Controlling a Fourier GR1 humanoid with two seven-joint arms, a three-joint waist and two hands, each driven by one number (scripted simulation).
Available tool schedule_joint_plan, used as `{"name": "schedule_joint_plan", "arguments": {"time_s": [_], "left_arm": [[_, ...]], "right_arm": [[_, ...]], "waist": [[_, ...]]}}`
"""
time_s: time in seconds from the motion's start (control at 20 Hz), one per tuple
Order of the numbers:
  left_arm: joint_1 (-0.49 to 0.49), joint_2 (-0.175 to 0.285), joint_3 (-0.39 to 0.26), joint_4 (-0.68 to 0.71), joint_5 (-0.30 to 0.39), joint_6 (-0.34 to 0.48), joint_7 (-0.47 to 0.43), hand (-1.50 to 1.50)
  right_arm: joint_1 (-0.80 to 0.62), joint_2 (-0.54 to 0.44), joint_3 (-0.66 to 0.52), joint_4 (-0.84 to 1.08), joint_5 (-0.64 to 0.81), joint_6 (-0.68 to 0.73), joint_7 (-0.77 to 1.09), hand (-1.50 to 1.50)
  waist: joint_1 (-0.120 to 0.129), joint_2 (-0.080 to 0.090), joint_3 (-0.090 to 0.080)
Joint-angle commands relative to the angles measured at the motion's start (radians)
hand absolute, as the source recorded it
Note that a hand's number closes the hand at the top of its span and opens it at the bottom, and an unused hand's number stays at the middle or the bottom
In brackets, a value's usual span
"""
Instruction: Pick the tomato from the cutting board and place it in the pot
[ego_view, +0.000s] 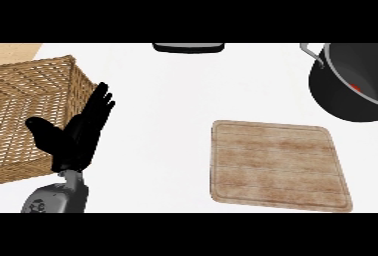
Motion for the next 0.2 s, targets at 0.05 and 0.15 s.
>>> {"name": "schedule_joint_plan", "arguments": {"time_s": [0.05,0.15], "left_arm": [[-0.001,-0.013,0.000,0.013,-0.003,0.006,-0.012,0.00],[0.043,-0.011,-0.032,-0.071,-0.019,0.012,0.034,0.00]], "right_arm": [[-0.002,-0.030,-0.072,-0.041,-0.078,-0.130,-0.083,-1.50],[0.046,-0.076,-0.109,-0.013,-0.109,-0.159,-0.160,-1.50]], "waist": [[-0.013,-0.005,-0.001],[-0.006,-0.006,0.000]]}}
